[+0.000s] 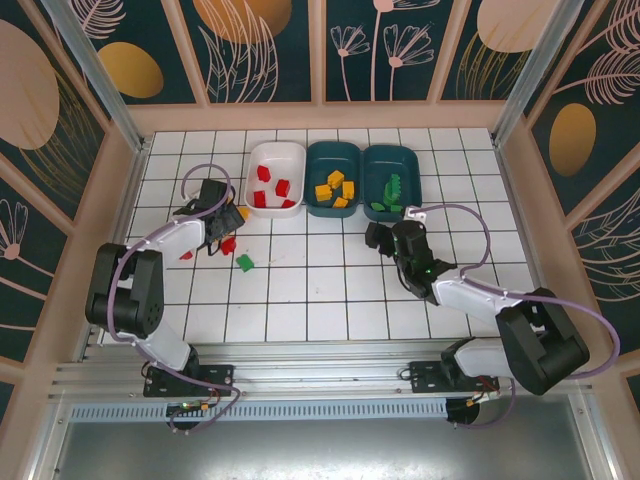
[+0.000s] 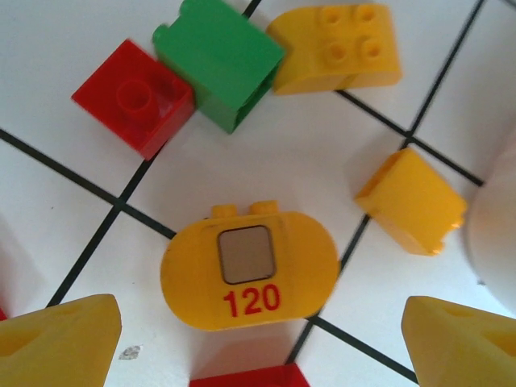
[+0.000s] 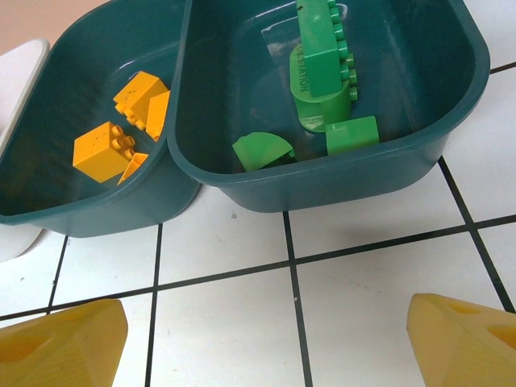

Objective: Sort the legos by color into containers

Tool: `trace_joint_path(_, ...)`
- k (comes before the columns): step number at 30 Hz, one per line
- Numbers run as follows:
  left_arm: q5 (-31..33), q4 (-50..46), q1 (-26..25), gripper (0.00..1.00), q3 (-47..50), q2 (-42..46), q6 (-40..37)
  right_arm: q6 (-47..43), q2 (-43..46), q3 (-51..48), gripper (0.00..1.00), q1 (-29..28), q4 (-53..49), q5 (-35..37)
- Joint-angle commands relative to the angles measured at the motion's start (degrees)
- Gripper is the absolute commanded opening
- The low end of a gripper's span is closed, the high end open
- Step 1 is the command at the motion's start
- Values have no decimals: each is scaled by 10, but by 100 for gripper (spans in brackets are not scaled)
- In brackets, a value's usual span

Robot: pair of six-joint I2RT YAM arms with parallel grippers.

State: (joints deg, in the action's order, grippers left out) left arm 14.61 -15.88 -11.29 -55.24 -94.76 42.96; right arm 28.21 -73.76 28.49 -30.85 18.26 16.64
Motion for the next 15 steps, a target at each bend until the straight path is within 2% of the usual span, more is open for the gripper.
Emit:
trace_joint_path(1, 29, -9, 9, 90, -1, -10, 20, -14, -13, 23, 91, -2, -9, 15)
trace_joint_path(15, 0, 59, 20, 86, -1, -58, -9, -16, -17, 28, 92, -2, -12, 11)
